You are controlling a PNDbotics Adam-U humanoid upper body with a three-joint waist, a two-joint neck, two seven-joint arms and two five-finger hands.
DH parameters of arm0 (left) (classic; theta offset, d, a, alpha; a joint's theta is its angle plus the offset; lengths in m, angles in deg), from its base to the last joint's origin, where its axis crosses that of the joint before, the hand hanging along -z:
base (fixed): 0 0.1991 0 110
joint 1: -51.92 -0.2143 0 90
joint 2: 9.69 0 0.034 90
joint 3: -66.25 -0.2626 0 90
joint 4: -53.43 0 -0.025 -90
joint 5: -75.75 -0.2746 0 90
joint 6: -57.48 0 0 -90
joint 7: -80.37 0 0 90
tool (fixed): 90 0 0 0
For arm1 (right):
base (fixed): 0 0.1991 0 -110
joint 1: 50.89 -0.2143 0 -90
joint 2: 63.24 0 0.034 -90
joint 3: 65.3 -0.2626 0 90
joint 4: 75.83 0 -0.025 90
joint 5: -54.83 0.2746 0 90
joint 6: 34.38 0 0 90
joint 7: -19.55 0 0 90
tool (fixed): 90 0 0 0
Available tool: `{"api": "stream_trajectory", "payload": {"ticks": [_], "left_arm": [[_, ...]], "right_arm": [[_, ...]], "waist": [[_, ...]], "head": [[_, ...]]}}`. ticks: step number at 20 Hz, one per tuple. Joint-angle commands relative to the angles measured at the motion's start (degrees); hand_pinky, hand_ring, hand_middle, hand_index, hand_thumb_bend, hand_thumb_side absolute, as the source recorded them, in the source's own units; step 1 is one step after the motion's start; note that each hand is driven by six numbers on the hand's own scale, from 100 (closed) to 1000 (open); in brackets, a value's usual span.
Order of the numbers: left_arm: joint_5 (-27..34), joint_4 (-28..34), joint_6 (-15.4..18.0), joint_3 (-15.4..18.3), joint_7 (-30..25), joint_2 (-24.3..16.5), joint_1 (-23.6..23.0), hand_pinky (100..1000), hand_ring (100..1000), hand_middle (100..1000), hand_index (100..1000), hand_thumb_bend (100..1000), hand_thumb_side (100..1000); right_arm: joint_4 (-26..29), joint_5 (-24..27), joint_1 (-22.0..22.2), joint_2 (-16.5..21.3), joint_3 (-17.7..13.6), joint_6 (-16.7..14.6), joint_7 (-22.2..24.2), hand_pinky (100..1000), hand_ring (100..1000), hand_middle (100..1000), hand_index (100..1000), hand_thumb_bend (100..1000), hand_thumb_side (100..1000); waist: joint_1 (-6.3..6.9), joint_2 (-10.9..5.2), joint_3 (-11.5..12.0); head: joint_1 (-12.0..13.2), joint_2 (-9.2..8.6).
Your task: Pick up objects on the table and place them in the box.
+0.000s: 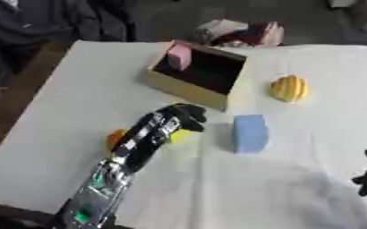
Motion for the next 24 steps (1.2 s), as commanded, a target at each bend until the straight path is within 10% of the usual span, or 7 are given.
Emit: {"api": "stream_trajectory", "payload": {"ticks": [1,7,12,24], "left_arm": [[-0.7,2.4,1.1,1.0,0.0,-2.2,0.0,805,699,684,799,100,816],[-10.0,3.2,12.8,5.6,-3.6,-13.0,-2.5,814,739,734,830,100,283],[-25.5,3.2,19.8,8.5,-7.6,-23.6,-5.6,811,753,767,870,100,254],[-50.1,3.2,7.2,8.2,-6.7,-25.0,-6.5,805,769,796,895,100,306]], "right_arm": [[1.2,0.5,-0.3,0.8,-0.5,-0.4,0.2,684,462,502,829,100,417],[1.2,0.2,-0.1,1.0,-1.0,-0.6,0.1,684,462,502,829,100,418],[1.2,-0.1,0.0,1.5,-1.1,-0.6,-0.1,683,462,501,829,100,416],[1.1,-0.1,0.0,1.4,-1.2,-0.7,-0.2,683,461,501,828,100,415]], "waist": [[-0.16,-0.88,0.1],[0.44,-1.12,0.3],[1.07,-1.43,0.4],[0.89,-1.58,0.1]], "head": [[-0.2,-0.54],[-0.9,-0.56],[-1.3,-0.40],[-1.8,-1.14]]}}
